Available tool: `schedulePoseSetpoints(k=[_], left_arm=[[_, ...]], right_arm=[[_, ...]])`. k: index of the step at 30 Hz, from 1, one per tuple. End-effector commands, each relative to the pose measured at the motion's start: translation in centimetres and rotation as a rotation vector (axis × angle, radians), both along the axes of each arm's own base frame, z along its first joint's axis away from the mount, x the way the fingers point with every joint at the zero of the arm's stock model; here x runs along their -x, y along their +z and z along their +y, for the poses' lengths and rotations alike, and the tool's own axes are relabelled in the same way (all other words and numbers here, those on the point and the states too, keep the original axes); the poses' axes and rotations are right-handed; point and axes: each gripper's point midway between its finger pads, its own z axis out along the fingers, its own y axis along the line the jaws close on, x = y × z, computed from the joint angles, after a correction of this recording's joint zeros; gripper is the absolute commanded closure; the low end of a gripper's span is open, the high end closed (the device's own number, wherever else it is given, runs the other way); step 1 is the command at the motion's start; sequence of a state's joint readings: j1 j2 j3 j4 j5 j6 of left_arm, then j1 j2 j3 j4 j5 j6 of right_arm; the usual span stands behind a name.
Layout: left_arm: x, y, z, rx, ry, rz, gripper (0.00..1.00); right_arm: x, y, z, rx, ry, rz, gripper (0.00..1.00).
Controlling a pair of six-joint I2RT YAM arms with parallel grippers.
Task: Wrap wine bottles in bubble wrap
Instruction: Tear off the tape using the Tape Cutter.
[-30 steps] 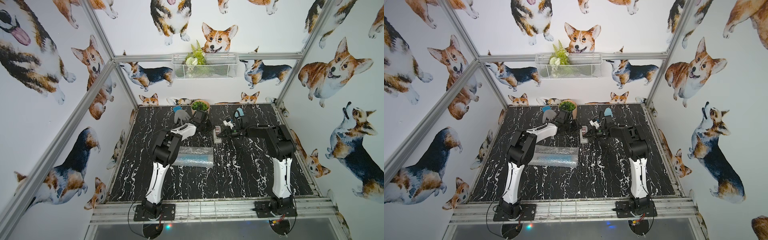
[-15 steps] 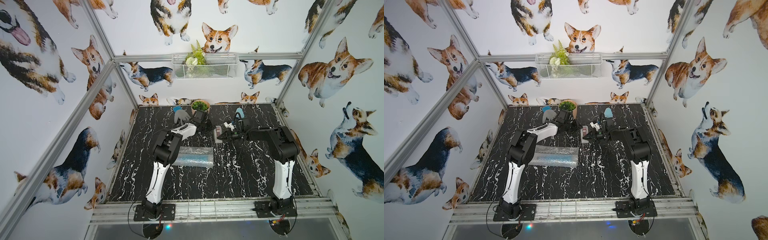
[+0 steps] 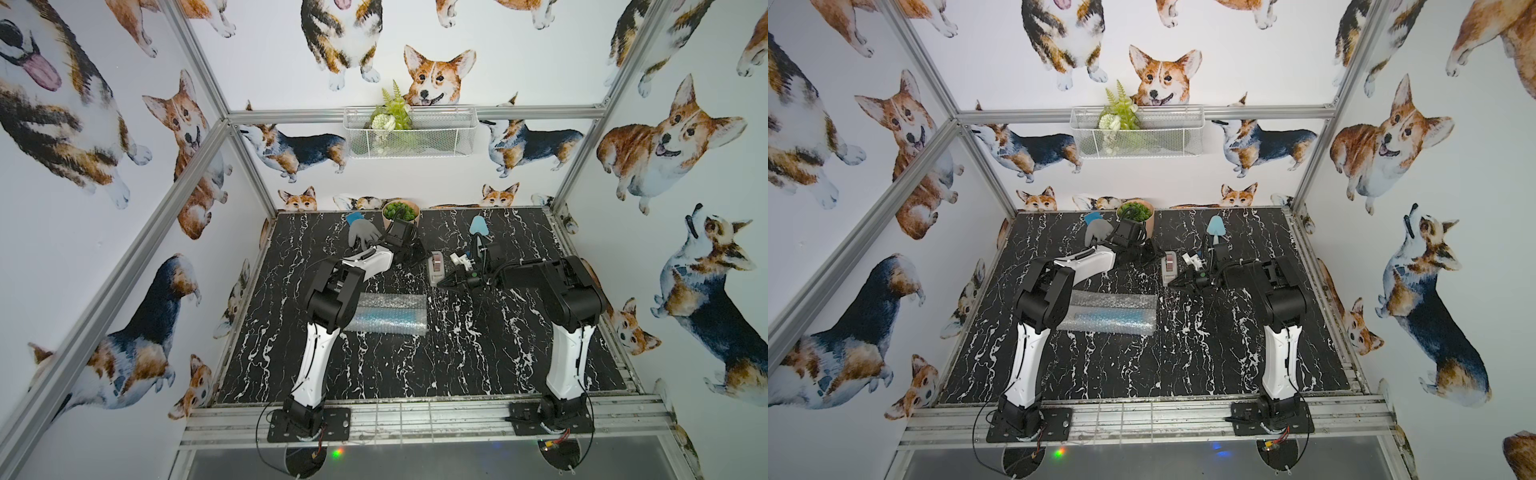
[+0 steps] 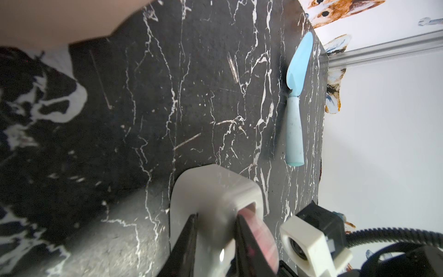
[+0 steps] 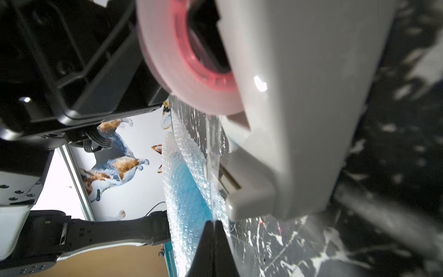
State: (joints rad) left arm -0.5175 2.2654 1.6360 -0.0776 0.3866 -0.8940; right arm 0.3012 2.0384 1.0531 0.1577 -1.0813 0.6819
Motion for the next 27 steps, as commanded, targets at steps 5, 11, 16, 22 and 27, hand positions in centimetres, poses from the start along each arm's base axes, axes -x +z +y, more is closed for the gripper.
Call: schedulePoseSetpoints(k=[5, 11, 16, 22, 27], left_arm=[[2.7, -4.1, 2.0, -0.121, 0.016, 0.161, 0.73], [2.6, -4.0, 2.0, -0.124, 0.012, 0.158, 0.73], [2.8, -4.0, 2.1, -0.129, 0.008, 0.16, 0.72], [2.7, -4.1, 2.0, -0.129, 0.004, 0.161, 0.72], [2.7, -4.2, 2.1, -0.135, -0.001, 0.163, 0.72]], right_arm=[[1.7, -0.3, 0.0, -0.008, 0.033, 0.033, 1.0], [2.0, -1.5, -0.3, 0.02, 0.016, 0.062, 1.0], [1.6, -2.4, -0.7, 0.071, -0.004, 0.084, 1.0], [1.9, -4.6, -1.7, 0.18, -0.003, 0.143, 1.0], [2.2, -5.6, -2.8, 0.274, -0.014, 0.152, 1.0]])
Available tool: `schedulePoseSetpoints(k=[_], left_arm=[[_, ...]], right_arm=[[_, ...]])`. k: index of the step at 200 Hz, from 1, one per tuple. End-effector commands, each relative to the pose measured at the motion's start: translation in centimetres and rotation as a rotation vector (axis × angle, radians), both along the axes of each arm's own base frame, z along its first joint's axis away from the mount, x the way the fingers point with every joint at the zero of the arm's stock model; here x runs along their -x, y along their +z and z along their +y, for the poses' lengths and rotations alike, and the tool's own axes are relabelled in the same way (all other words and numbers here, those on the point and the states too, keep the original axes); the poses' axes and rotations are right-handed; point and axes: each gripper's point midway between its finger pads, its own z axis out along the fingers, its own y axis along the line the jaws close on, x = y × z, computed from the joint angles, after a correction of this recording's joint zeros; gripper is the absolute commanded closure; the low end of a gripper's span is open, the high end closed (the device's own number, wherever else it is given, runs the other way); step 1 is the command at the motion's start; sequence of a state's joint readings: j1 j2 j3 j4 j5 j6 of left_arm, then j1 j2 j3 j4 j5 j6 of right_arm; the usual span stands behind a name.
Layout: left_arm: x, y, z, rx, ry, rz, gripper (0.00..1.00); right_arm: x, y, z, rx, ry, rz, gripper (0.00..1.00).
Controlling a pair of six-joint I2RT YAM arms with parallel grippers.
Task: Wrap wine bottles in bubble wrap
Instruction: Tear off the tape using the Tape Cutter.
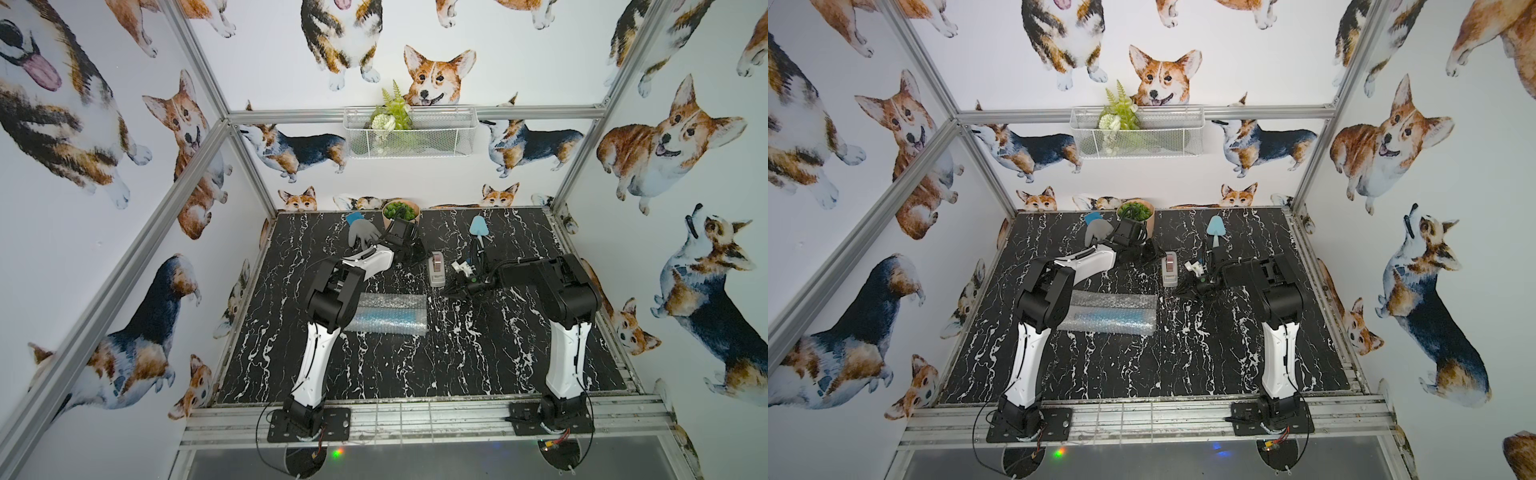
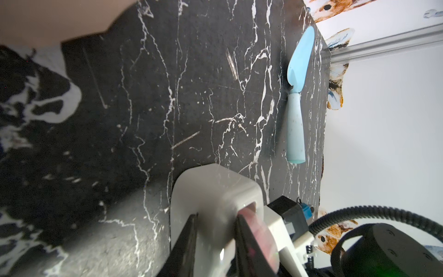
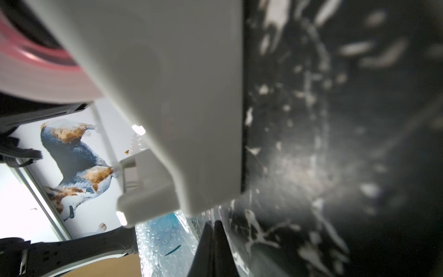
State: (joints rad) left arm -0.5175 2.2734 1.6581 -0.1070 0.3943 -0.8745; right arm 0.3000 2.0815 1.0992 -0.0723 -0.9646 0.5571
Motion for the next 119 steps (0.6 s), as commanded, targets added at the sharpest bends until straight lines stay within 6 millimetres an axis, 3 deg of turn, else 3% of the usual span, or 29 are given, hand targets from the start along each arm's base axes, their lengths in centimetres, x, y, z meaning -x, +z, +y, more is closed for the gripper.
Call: schedulePoseSetpoints(k=[1, 26, 41, 76, 119], left_arm=[[2.7, -4.2, 2.2, -0.127, 0.016, 0.157, 0.72], [2.6, -4.1, 2.2, -0.129, 0.012, 0.155, 0.72], [2.6, -4.0, 2.1, -0.125, 0.009, 0.154, 0.72], [2.2, -2.8, 1.6, -0.102, 0.003, 0.132, 0.71], [1.1, 1.7, 1.3, -0.098, -0.034, 0.034, 0.64]], right_arm=[[1.5, -2.0, -1.6, 0.133, -0.012, 0.082, 1.0], [1.5, -2.3, -1.8, 0.145, -0.023, 0.09, 1.0], [1.2, -1.2, -1.4, 0.118, -0.022, 0.059, 1.0], [1.0, 3.4, -1.7, 0.09, -0.005, -0.063, 1.0], [2.0, 8.7, -2.7, 0.123, 0.1, -0.239, 1.0]])
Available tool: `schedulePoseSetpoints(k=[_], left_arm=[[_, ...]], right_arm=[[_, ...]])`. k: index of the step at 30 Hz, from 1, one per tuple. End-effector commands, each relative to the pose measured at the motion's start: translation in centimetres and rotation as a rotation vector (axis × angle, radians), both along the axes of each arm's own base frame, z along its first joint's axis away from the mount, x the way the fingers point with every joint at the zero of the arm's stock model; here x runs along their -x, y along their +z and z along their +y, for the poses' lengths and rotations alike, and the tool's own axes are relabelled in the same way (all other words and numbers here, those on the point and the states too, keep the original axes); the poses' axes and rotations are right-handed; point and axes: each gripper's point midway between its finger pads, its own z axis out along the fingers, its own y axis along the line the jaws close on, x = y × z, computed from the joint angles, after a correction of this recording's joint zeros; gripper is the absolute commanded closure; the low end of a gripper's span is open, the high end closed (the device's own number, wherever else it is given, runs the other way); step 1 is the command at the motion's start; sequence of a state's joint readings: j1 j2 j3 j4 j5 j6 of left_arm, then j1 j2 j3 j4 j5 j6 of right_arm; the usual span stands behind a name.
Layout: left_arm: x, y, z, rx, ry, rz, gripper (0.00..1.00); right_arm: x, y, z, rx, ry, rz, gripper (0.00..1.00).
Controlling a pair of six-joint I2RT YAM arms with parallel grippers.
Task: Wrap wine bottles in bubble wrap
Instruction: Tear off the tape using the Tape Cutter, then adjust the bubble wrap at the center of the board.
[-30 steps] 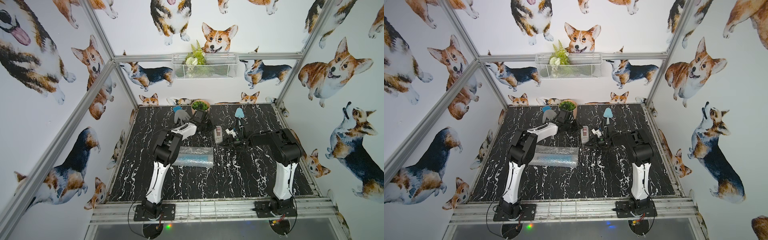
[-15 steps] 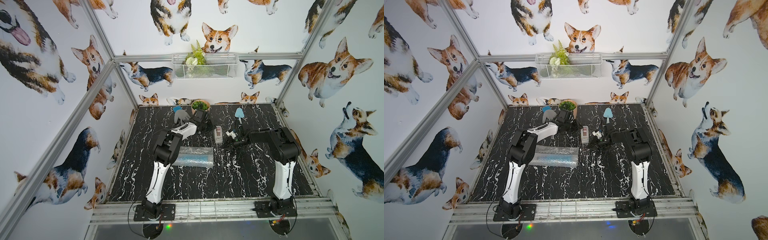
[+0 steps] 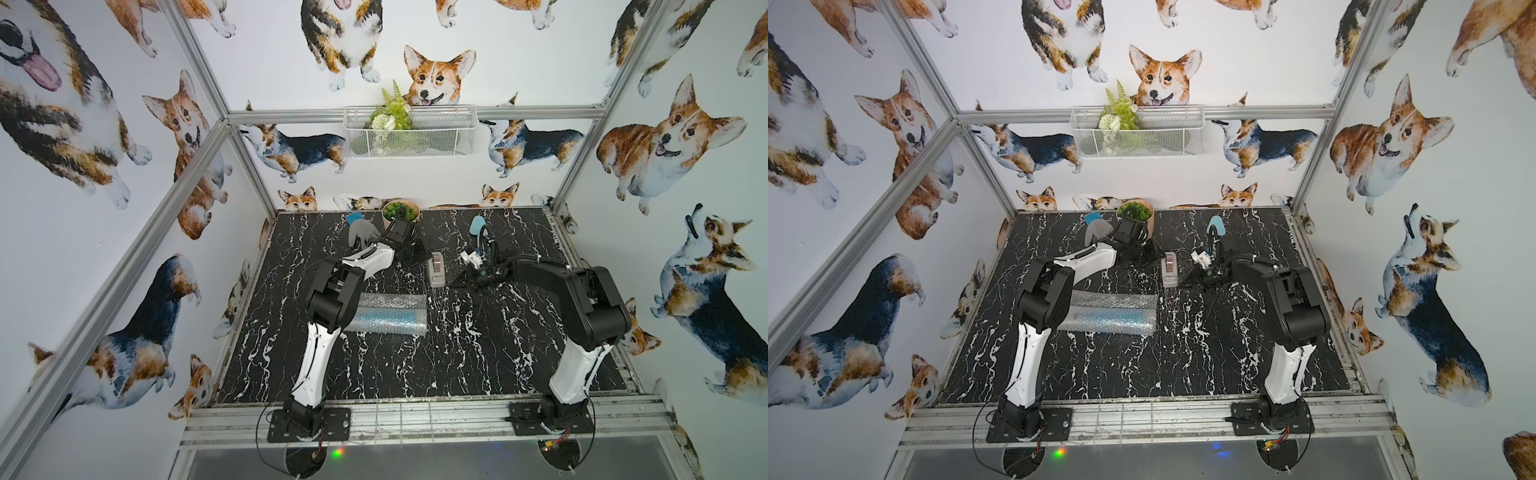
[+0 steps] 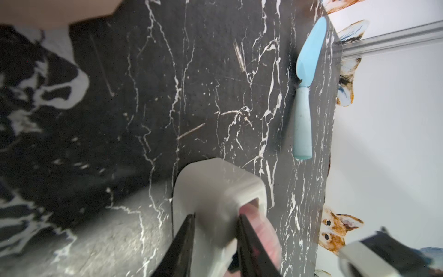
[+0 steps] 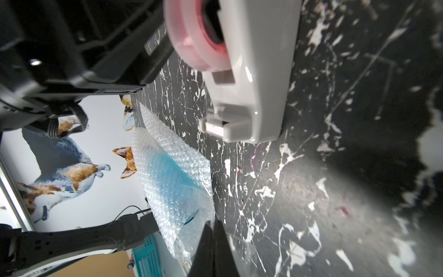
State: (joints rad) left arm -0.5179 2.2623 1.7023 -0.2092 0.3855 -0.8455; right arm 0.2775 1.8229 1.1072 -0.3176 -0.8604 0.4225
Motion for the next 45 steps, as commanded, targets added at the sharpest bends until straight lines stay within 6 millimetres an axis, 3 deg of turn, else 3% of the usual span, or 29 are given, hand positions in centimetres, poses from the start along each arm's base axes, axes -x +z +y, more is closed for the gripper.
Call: schedulePoseSetpoints(k=[1, 6, 10, 13, 16, 21, 25, 29, 34, 38, 45], left_arm=[[0.7, 1.0, 1.0, -0.06, -0.021, 0.014, 0.64], [0.5, 4.1, 1.6, -0.081, -0.042, -0.044, 0.58], [0.7, 5.9, 2.3, -0.101, -0.104, -0.086, 0.44], [1.5, 8.4, 3.6, -0.146, -0.212, -0.156, 0.34], [3.9, 11.2, 4.8, -0.167, -0.412, -0.224, 0.32], [8.7, 13.3, 8.9, -0.3, -0.688, -0.246, 0.31], [12.9, 13.0, 10.8, -0.355, -0.944, -0.268, 0.3], [15.3, 11.2, 11.7, -0.357, -1.182, -0.333, 0.28], [14.8, 8.3, 13.0, -0.4, -1.278, -0.304, 0.22], [13.9, 6.5, 13.7, -0.362, -1.25, -0.253, 0.21], [13.7, 4.5, 12.6, -0.217, -1.204, -0.129, 0.21]], right_arm=[[1.4, 2.0, -0.4, 0.043, 0.095, -0.081, 1.0], [2.3, 5.2, 0.3, 0.061, 0.181, -0.198, 1.0], [3.1, 6.6, 1.1, 0.061, 0.236, -0.271, 1.0], [4.1, 7.7, 2.2, 0.036, 0.302, -0.323, 1.0], [4.9, 8.5, 3.0, 0.038, 0.363, -0.369, 1.0], [4.8, 9.6, 3.4, 0.063, 0.383, -0.449, 1.0], [5.2, 10.9, 3.9, 0.059, 0.412, -0.53, 1.0], [6.2, 11.5, 4.1, 0.075, 0.455, -0.597, 1.0], [7.3, 11.8, 3.9, 0.085, 0.475, -0.667, 1.0], [8.0, 11.9, 3.9, 0.068, 0.476, -0.667, 1.0], [8.6, 11.6, 4.0, 0.061, 0.491, -0.647, 1.0]])
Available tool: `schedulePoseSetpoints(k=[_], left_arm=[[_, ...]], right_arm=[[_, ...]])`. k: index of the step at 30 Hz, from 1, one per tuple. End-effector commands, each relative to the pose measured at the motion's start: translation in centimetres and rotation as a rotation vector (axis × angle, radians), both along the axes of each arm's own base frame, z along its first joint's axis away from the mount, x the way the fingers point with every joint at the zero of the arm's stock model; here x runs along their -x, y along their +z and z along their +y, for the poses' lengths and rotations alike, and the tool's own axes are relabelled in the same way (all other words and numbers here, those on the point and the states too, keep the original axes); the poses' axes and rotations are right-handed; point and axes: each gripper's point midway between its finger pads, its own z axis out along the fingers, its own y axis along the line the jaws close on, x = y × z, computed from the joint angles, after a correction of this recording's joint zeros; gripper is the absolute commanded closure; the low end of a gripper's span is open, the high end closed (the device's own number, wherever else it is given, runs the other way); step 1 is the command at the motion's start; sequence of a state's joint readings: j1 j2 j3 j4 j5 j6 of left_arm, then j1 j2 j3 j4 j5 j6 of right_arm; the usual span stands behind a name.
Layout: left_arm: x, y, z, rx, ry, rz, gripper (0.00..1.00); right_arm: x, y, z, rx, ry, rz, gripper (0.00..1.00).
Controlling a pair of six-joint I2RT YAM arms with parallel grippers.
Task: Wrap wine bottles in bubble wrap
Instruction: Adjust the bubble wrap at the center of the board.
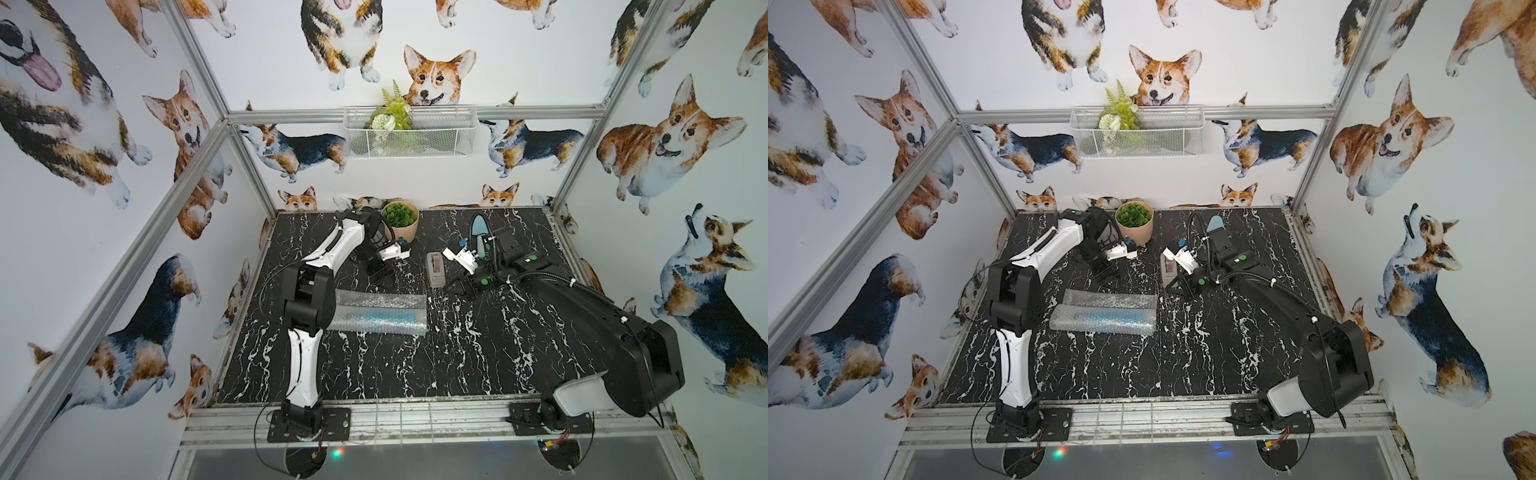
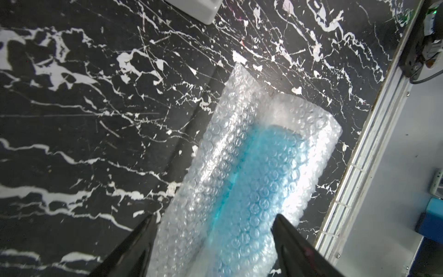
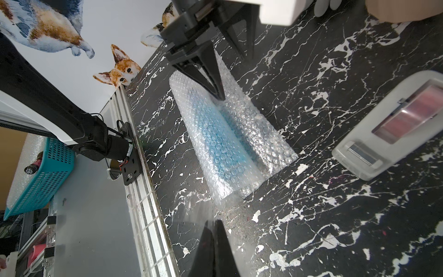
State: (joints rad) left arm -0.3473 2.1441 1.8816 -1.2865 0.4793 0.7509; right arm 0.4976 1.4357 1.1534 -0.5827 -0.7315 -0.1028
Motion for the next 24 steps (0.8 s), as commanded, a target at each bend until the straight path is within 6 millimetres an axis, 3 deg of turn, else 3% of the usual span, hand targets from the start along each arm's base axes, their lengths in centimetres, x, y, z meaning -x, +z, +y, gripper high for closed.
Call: schedulePoseSetpoints(k=[1, 9, 24], left_arm=[[1.6, 0.3, -0.9, 0.078, -0.003, 0.123, 0.2], [2.1, -1.7, 0.2, 0.049, 0.002, 0.196, 0.09], [2.4, -3.6, 1.0, 0.034, -0.08, 0.255, 0.05]], right_arm=[[0.2, 0.2, 0.3, -0.009, 0.031, -0.021, 1.0], [0.6, -0.1, 1.1, -0.025, 0.052, -0.001, 1.0], [1.5, -0.4, 1.5, -0.035, 0.07, 0.028, 1.0]])
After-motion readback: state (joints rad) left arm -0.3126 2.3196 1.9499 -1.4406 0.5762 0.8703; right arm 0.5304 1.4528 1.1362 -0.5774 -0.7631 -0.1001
